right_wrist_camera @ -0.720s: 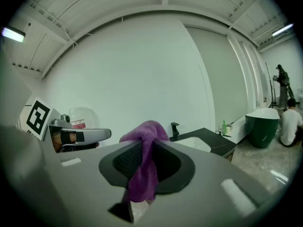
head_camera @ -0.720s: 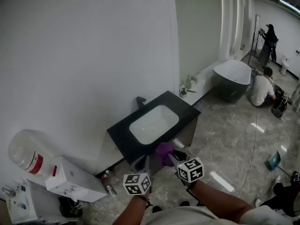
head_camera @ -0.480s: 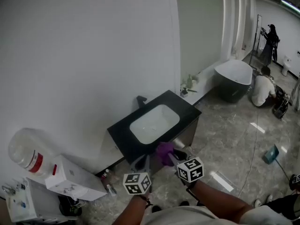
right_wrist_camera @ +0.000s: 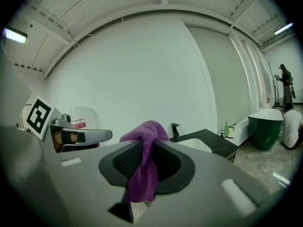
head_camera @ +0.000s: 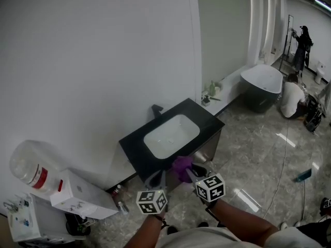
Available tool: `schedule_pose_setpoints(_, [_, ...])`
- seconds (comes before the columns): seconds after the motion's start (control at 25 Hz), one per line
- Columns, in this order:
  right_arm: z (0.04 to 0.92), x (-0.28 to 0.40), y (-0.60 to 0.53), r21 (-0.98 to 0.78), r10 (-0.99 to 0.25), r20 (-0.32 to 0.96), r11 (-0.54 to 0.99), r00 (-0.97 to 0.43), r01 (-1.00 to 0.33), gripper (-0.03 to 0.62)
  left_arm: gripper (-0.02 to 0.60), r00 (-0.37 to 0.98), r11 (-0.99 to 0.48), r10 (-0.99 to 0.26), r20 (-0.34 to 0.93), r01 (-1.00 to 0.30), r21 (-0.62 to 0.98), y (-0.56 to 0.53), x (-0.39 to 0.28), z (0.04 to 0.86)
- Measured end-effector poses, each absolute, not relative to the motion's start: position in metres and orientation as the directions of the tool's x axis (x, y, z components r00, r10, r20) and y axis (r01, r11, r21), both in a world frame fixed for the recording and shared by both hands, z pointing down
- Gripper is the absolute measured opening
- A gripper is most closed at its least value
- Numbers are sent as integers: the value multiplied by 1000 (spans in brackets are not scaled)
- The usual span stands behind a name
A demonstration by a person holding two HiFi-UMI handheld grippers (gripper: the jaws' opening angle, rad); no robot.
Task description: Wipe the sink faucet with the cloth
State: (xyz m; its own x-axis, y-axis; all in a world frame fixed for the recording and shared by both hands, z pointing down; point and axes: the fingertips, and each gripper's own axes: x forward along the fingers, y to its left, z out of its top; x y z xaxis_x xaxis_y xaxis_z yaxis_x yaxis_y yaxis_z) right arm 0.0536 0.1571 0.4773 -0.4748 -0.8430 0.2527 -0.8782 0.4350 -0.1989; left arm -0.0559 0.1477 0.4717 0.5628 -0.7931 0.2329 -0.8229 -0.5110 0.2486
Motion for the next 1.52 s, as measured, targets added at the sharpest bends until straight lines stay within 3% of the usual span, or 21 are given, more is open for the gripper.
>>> schedule_pose_setpoints(0.64, [480, 76, 89, -181, -807, 243, 508, -539, -842, 70, 5, 507, -460, -825, 249, -859, 224, 86, -45, 481])
schedule_pose_setpoints(1.16, [507, 26, -107, -199, -817, 302, 449, -490, -871, 70, 5, 601, -536, -754, 266, -796, 282, -116, -77, 507])
schedule_pose_setpoints(1.52, [544, 19, -214, -184, -792, 377, 443, -480, -877, 71, 5, 619, -534, -719, 315, -783, 321, -193, -83, 542])
